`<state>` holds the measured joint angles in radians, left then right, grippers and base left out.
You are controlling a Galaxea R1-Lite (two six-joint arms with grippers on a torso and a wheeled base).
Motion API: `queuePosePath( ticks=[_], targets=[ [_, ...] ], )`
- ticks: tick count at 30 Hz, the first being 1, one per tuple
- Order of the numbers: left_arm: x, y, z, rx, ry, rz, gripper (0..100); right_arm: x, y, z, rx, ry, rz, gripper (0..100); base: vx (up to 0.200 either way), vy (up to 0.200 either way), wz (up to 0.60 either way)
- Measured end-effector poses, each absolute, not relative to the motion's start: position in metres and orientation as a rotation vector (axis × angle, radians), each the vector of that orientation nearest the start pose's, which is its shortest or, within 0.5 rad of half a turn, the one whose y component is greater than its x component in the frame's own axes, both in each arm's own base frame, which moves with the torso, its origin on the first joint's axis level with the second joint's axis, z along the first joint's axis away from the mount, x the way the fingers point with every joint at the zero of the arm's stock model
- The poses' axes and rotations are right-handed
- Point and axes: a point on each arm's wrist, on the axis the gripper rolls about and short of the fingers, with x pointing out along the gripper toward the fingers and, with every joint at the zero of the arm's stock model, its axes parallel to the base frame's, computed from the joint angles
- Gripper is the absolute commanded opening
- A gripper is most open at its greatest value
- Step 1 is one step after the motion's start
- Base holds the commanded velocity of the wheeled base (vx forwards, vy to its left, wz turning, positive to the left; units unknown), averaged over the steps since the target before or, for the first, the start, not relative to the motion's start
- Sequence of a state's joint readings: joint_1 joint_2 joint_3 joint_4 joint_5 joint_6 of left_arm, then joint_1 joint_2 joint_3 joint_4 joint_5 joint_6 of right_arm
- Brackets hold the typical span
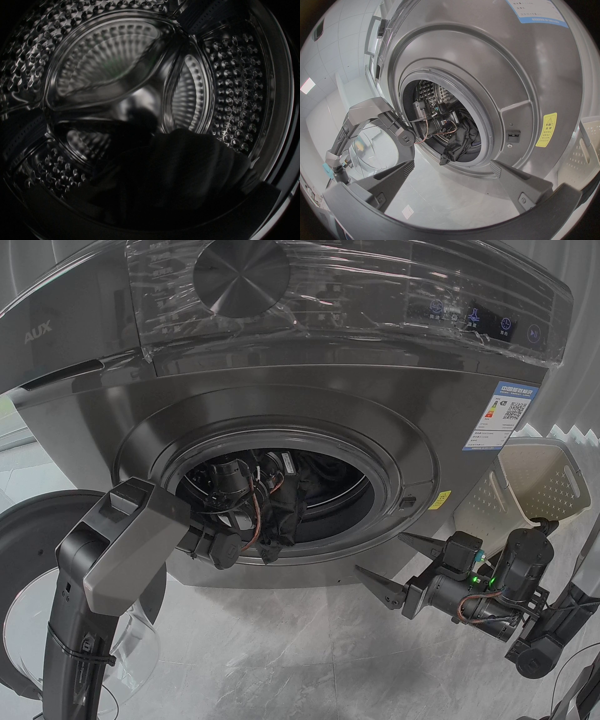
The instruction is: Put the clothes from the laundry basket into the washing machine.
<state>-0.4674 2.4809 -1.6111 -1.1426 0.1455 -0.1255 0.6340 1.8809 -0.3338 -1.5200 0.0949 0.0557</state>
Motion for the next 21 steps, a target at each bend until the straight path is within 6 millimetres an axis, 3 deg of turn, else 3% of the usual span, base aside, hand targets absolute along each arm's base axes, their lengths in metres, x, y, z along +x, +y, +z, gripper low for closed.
queuePosePath(
  ticks=[17, 18, 21],
  targets=[
    [0.421, -0.224, 0.081, -0.114, 0.089, -0.397, 100, 0.219, 0.164, 0.111, 0.047, 0.043, 0.730, 100, 0.000, 0.000, 0.00],
    [0.421, -0.224, 0.081, -0.112, 0.095, -0.397, 0, 0.219, 0.164, 0.111, 0.048, 0.040, 0.730, 100, 0.000, 0.000, 0.00],
    [0.424, -0.227, 0.083, -0.114, 0.085, -0.398, 0, 0.219, 0.165, 0.111, 0.048, 0.036, 0.733, 100, 0.000, 0.000, 0.00]
  ],
)
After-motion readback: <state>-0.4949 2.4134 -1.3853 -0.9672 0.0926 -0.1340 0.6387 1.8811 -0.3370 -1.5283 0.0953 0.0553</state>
